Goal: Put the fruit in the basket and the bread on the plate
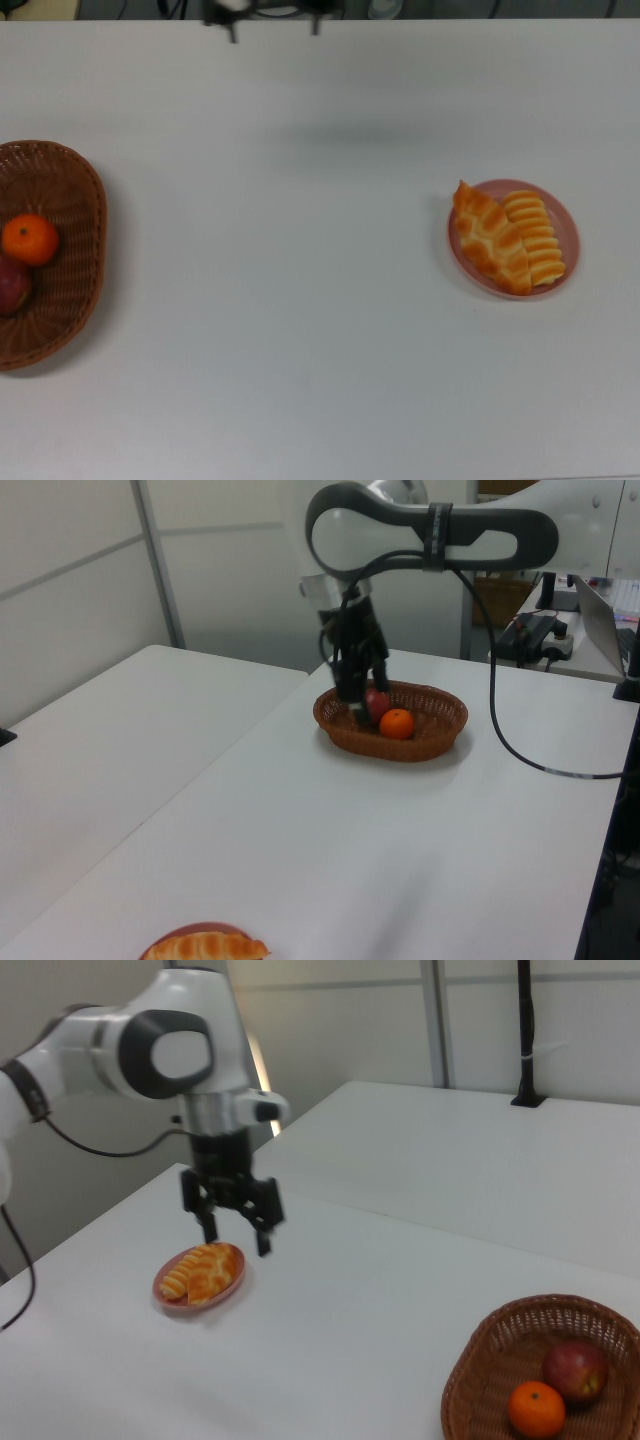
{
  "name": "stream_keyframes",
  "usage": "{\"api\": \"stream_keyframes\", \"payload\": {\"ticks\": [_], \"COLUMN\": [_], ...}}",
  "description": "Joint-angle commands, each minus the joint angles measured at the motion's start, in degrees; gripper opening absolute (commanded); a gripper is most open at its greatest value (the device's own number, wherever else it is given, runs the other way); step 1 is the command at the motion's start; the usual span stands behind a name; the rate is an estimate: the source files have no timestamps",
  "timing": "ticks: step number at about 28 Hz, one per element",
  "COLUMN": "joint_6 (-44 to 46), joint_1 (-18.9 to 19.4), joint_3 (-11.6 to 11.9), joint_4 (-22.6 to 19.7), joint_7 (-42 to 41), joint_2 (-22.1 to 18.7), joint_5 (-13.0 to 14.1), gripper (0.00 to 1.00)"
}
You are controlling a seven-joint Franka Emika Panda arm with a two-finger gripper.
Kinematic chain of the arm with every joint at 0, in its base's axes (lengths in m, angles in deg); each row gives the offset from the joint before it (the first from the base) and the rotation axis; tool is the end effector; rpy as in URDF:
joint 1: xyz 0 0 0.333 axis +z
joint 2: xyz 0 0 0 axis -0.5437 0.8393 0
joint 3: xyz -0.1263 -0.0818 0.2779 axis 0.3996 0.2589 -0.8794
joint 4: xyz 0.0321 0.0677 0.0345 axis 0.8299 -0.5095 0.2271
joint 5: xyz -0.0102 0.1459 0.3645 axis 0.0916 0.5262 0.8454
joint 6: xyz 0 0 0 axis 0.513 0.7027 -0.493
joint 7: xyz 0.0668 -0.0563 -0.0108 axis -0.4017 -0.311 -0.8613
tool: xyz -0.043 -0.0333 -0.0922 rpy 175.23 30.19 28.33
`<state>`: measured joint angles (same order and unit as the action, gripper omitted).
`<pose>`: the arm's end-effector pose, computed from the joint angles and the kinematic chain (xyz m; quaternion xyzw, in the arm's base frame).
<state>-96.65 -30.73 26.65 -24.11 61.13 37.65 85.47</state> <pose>0.5730 0.0346 0.5993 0.9886 0.0912 -0.1192 0.0118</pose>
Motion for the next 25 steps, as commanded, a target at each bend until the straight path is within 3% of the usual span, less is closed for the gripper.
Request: {"api": "stream_keyframes", "payload": {"ticks": [1, 5, 8, 18, 25], "joint_6": [1.05, 0.61, -1.58, -9.84, -10.02], "joint_1": [-0.19, -0.28, -0.36, -6.33, -6.95], "joint_3": [6.66, 10.61, 11.86, 11.86, 11.86], "joint_4": [-1.89, -1.89, -1.98, -2.51, -2.51], "joint_7": [-3.87, -4.84, -6.15, -7.48, -8.62], "joint_2": [-2.1, -2.01, -1.84, -0.96, -0.52], "joint_5": [1.47, 1.73, 1.47, 1.82, 2.08], "gripper": [1.0, 1.0, 1.0, 1.0, 1.0]}}
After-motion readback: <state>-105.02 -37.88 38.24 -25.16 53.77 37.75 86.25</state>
